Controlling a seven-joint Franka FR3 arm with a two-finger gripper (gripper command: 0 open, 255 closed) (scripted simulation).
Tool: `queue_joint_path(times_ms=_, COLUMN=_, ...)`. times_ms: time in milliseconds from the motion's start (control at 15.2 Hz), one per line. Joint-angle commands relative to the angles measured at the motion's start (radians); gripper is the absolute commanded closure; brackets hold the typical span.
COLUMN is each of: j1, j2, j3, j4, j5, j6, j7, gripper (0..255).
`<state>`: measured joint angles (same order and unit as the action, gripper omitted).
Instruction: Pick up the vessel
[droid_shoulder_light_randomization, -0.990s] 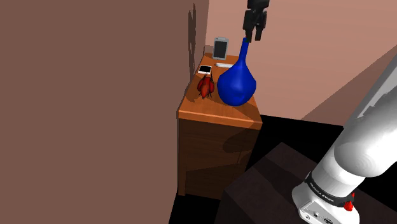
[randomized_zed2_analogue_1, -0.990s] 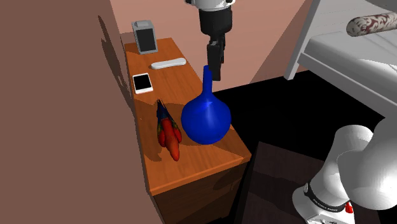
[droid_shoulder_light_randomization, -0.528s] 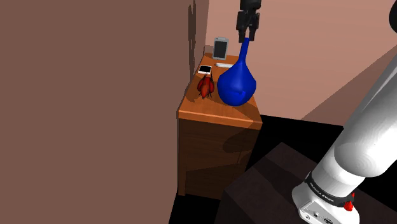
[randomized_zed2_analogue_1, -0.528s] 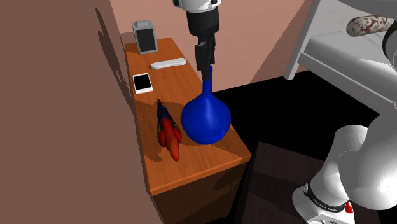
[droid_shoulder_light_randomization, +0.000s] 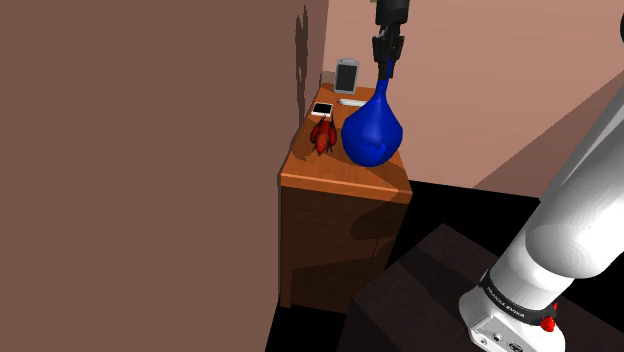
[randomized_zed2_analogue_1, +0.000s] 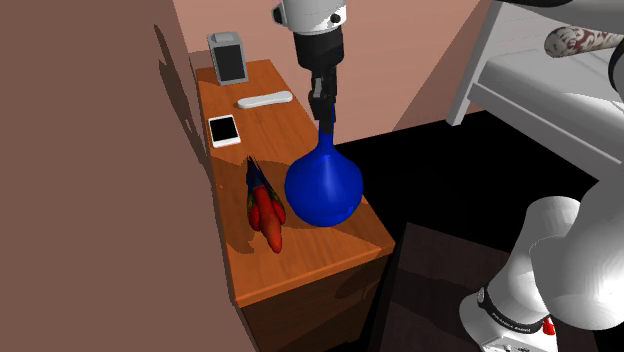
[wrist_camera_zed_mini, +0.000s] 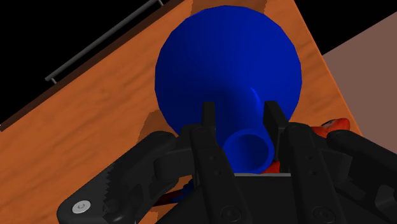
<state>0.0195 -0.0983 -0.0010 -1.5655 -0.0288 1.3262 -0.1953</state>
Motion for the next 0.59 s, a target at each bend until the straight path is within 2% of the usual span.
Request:
queue_joint_path(times_ms=0, j1=0.000, j2=0.000, j3=0.000, j4=-0.001, j5=0.000, j6=0.000, j7=0.000, gripper=255)
queue_joint_path(times_ms=330, j1=0.000, j2=0.000, j3=0.000, j4=-0.001, j5=0.000, j6=0.000, j7=0.001, gripper=255)
queue_joint_path(times_ms=528, j1=0.000, j2=0.019, j3=0.001, j4=0.063, j5=0.000, j6=-0.045, j7=0.000, gripper=255)
